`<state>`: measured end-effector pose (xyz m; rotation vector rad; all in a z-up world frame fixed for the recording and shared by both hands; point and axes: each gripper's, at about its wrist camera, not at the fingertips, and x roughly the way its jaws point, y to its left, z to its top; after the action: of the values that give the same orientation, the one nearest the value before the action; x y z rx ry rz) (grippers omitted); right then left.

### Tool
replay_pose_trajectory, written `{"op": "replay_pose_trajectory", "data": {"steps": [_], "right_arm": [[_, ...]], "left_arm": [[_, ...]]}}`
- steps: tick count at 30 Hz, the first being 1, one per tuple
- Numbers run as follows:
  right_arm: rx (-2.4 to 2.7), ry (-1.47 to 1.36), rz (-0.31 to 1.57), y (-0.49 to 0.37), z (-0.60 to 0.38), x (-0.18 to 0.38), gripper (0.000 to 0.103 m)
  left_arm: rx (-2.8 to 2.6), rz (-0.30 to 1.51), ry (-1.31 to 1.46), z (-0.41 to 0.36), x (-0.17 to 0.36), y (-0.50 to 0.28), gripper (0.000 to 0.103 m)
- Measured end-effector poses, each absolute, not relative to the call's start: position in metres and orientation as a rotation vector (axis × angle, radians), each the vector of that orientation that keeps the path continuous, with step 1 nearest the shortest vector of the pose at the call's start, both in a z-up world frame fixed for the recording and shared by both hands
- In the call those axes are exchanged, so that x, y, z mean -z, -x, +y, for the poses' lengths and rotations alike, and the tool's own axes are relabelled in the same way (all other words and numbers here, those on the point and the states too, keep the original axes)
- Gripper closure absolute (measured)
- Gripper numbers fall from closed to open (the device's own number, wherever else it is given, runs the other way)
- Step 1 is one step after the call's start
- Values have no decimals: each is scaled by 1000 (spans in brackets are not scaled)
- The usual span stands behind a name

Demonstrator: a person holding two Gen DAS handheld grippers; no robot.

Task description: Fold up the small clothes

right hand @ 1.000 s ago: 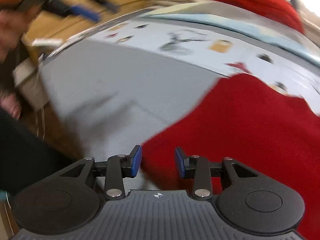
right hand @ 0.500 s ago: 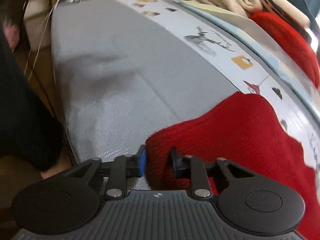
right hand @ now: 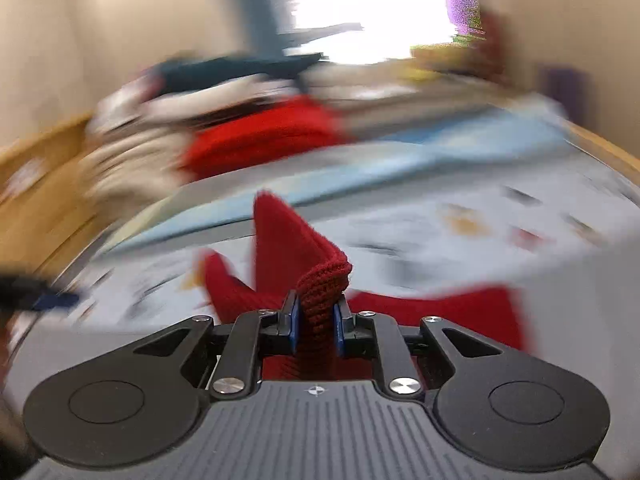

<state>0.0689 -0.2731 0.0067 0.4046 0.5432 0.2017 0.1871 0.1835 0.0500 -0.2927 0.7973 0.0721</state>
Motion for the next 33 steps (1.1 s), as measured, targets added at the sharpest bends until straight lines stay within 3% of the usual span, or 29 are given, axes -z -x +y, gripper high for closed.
{"op": "replay_pose_trajectory", "data": {"steps": [6, 7, 12, 18, 21, 25, 27, 29, 30, 33], "right_arm": [[151, -645, 878, -53, -385, 84, 83], [179, -675, 901, -51, -395, 92, 77], [119, -548, 757, -52, -418, 56, 73], [-209, -433, 771, -109, -420, 39, 45], [-273, -414, 846, -135, -413, 61, 43], [-310, -369, 937, -151, -395, 87, 49], [-364, -323, 927, -148, -381, 86, 50], [-392, -239, 964, -148, -367, 93, 68], [-386, -185, 985, -145, -362, 98, 85], [-403, -102, 1009, -138, -358, 105, 90]], "left_arm": [[-40, 900, 196, 133, -9, -208, 57], [-17, 901, 220, 128, -7, -211, 57], [67, 876, 170, 90, -4, -219, 56], [168, 906, 125, 41, 11, -230, 56], [222, 924, 106, 14, 22, -235, 53], [290, 948, 52, -24, 38, -243, 49], [335, 958, 59, -40, 45, -247, 40], [362, 975, 103, -49, 54, -253, 31], [363, 985, 127, -52, 59, -256, 29], [336, 1025, 180, -60, 75, -265, 28]]}}
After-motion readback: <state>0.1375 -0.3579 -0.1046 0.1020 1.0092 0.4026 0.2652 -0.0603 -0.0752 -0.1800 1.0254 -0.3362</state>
